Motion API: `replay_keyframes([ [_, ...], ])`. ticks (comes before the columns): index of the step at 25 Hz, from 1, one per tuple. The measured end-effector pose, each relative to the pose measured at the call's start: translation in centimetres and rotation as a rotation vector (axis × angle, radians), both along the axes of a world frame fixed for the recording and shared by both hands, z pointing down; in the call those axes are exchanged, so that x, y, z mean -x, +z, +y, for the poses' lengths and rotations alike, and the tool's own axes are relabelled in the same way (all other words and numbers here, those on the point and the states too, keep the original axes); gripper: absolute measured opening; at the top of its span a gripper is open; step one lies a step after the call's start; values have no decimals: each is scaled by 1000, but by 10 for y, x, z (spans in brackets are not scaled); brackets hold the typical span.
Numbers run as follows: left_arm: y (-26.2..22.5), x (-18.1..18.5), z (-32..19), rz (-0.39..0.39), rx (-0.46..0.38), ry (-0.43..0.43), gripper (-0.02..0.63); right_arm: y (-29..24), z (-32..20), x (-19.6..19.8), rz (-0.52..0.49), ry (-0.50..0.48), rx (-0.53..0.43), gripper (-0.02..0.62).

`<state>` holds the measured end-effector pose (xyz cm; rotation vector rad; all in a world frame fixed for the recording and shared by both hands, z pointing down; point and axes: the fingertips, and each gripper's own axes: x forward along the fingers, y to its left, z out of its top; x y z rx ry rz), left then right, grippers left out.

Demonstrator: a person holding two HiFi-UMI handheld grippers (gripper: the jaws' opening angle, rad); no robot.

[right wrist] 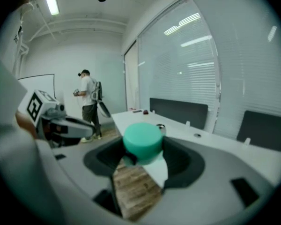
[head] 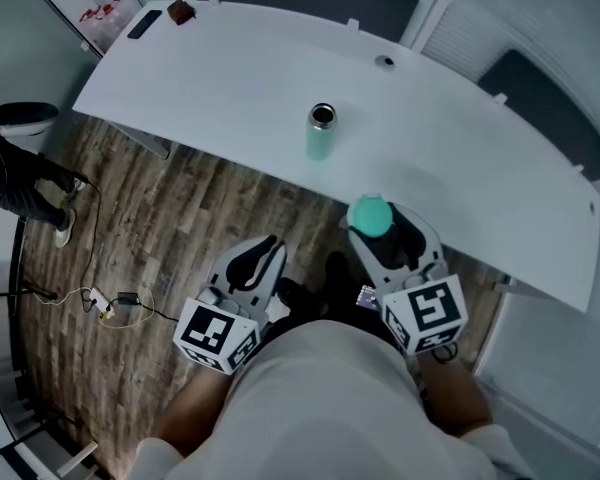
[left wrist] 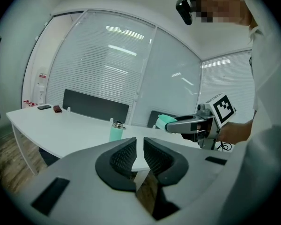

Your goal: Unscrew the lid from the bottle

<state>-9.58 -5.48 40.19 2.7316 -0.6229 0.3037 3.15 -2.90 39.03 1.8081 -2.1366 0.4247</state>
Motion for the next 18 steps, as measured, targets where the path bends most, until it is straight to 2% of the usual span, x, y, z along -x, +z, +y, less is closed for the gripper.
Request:
replay_keyframes([
  [9,-1,10,5,2,1,2,66,-3,8,5,29,20,1,281],
  [18,-4,-7,-2,15,-5,-20,66,-14,-4,-19,60,3,-16,281],
])
